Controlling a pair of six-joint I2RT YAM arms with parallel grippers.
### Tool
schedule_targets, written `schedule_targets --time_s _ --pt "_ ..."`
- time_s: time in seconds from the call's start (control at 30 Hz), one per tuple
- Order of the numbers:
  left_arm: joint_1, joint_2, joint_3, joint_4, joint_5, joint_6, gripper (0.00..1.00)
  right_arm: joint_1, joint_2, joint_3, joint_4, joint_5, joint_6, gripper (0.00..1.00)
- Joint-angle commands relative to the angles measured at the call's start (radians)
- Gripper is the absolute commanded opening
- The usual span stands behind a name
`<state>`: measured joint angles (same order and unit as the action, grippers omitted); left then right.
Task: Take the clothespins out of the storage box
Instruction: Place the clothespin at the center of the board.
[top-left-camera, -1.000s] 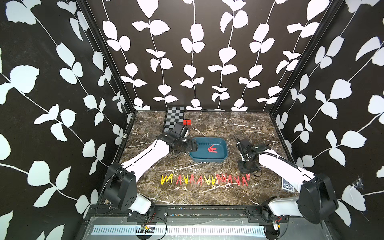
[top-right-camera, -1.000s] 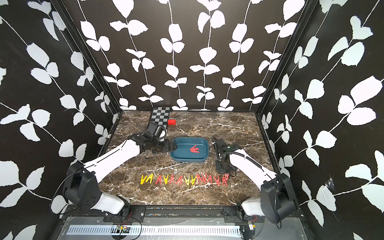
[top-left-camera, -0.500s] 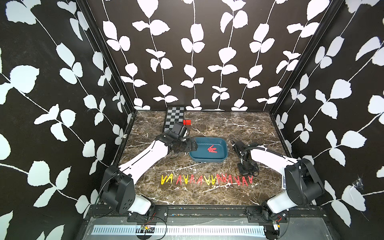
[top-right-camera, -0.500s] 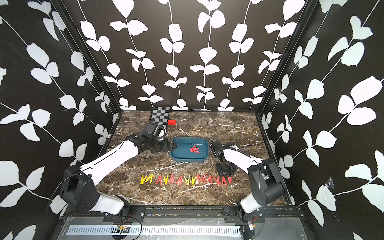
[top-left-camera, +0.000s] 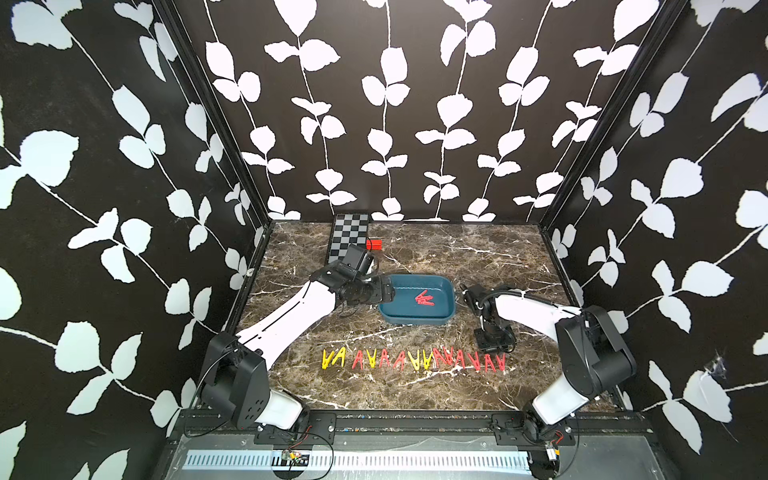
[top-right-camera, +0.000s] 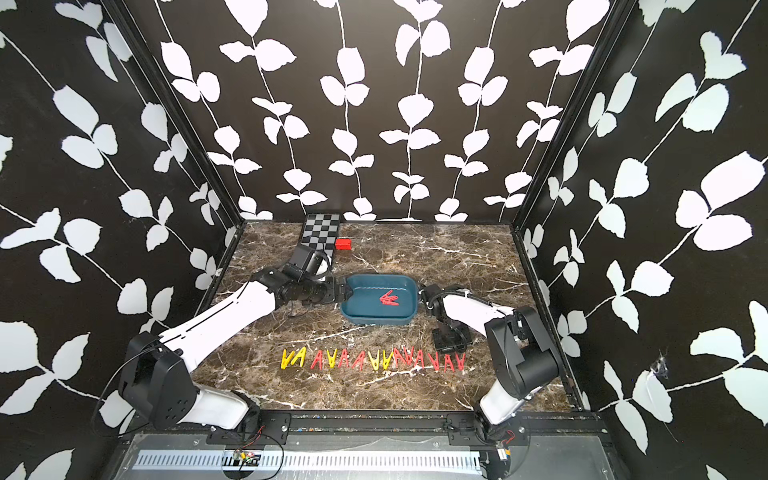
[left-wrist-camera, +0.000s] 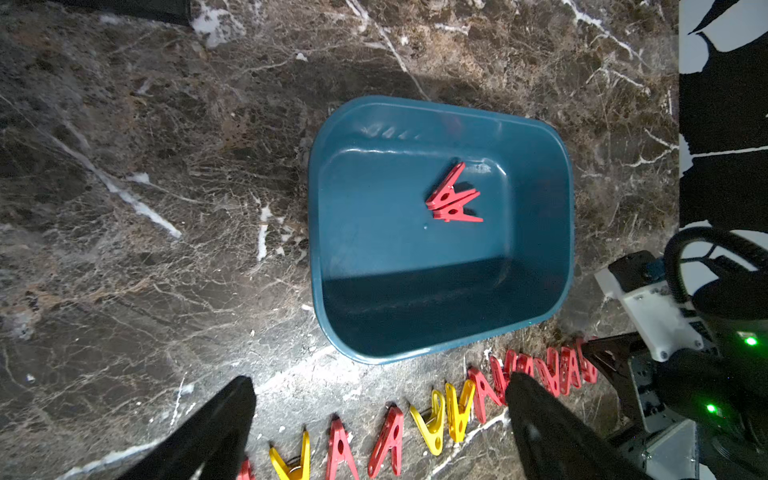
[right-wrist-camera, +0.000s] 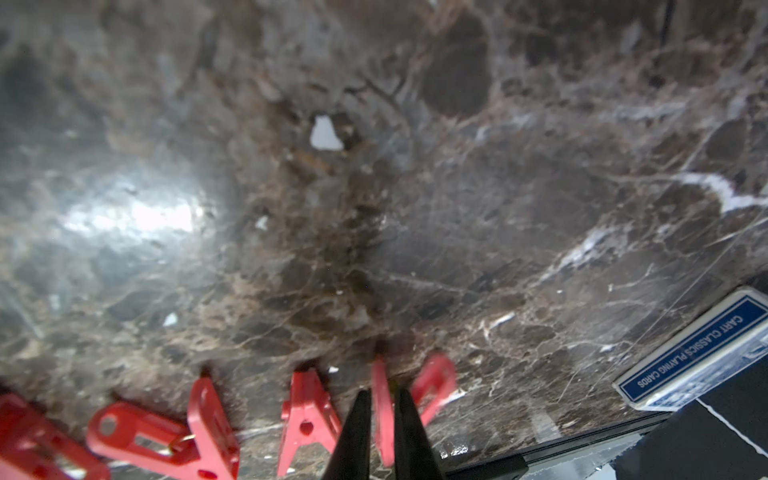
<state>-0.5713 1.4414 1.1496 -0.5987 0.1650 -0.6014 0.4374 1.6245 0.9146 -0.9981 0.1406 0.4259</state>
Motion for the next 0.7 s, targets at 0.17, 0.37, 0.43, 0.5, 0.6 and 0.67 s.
schedule_targets --time_s 0.17,0.37,0.43,0.5,0.6,0.67 --pt "-0.004 -0.005 -0.002 0.005 0.002 0.014 0.96 -0.006 -0.006 0.011 -0.022 0.001 0.005 0.17" --pt "-0.004 0.007 0.011 -0.002 -0.005 0.014 0.99 -0.008 -0.101 0.029 -0.022 -0.005 0.011 0.32" --pt "-0.004 0.017 0.019 -0.007 -0.007 0.020 0.99 -0.006 -0.151 0.033 -0.007 -0.010 0.015 0.38" --pt "-0.004 0.025 0.028 -0.005 -0.004 0.023 0.99 -0.007 -0.200 0.043 0.008 -0.012 0.022 0.43" --pt "-0.009 0.038 0.042 0.002 -0.004 0.028 0.99 -0.007 -0.275 0.062 0.044 -0.028 0.034 0.55" --pt "-0.017 0.055 0.065 0.000 -0.009 0.044 0.99 -0.008 -0.324 0.072 0.086 -0.047 0.038 0.63"
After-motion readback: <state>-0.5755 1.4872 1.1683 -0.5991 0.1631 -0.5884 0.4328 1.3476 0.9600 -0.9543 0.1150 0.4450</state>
